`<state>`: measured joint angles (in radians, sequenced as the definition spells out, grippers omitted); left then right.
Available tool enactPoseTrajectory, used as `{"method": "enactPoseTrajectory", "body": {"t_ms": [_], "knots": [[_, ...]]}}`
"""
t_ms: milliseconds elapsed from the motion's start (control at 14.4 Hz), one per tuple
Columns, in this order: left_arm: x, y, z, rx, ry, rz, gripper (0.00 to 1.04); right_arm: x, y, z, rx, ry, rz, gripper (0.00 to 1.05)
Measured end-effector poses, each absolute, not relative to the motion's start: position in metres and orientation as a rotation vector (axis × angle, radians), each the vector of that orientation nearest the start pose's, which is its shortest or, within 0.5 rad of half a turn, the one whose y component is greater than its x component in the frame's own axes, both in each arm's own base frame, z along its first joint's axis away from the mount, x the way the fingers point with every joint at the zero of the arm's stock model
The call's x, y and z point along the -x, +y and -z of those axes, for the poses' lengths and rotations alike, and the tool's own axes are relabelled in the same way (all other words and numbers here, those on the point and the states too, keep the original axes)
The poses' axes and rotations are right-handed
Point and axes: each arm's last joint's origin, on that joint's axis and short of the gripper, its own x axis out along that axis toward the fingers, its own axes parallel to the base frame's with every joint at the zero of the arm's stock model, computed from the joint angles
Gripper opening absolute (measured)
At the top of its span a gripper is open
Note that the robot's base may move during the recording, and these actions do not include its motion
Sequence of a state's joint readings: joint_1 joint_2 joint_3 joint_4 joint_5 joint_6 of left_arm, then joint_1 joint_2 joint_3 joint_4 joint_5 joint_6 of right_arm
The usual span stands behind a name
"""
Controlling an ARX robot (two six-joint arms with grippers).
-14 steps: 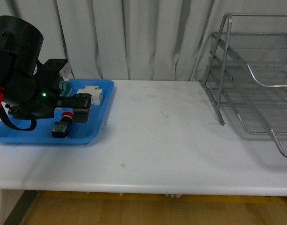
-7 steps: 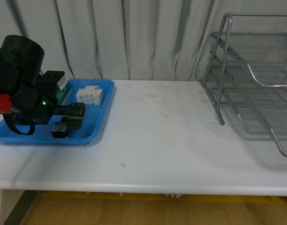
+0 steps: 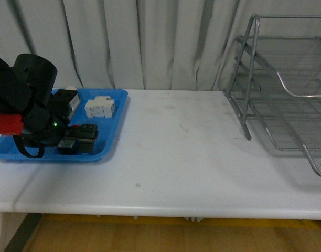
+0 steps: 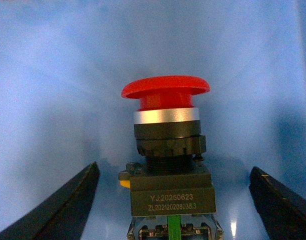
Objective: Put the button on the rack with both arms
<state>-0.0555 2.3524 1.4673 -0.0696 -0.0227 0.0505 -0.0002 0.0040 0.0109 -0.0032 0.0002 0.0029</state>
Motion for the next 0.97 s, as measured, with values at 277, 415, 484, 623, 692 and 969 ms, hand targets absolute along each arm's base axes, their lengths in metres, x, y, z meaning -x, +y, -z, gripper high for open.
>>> {"method": "enactPoseTrajectory", "body": {"t_ms": [277,415,484,623,692,969], "knots": [[-0.464,-0.026,-0.059,-0.069,0.945,0.043,0.42,-0.097,0.0,-0.167,-0.003,-0.003,0.0,0.98],[-0.461,-0.027,-0.063,-0.061,0.924,0.049,0.36,-0.097,0.0,-0.167,-0.003,-0.004,0.0,0.98],[-0.452,-0.028,-0.074,-0.046,0.897,0.067,0.36,-0.097,0.0,-0.167,-0.003,-0.004,0.0,0.98],[-0.434,-0.028,-0.121,-0.03,0.756,0.092,0.36,-0.097,0.0,-0.167,-0.003,-0.004,0.0,0.98],[-0.416,-0.031,-0.151,-0.024,0.674,0.113,0.36,-0.097,0.0,-0.167,-0.003,-0.004,0.0,0.98],[-0.327,-0.036,-0.174,-0.024,0.634,0.155,0.36,-0.097,0.0,-0.167,-0.003,-0.004,0.0,0.98]]}}
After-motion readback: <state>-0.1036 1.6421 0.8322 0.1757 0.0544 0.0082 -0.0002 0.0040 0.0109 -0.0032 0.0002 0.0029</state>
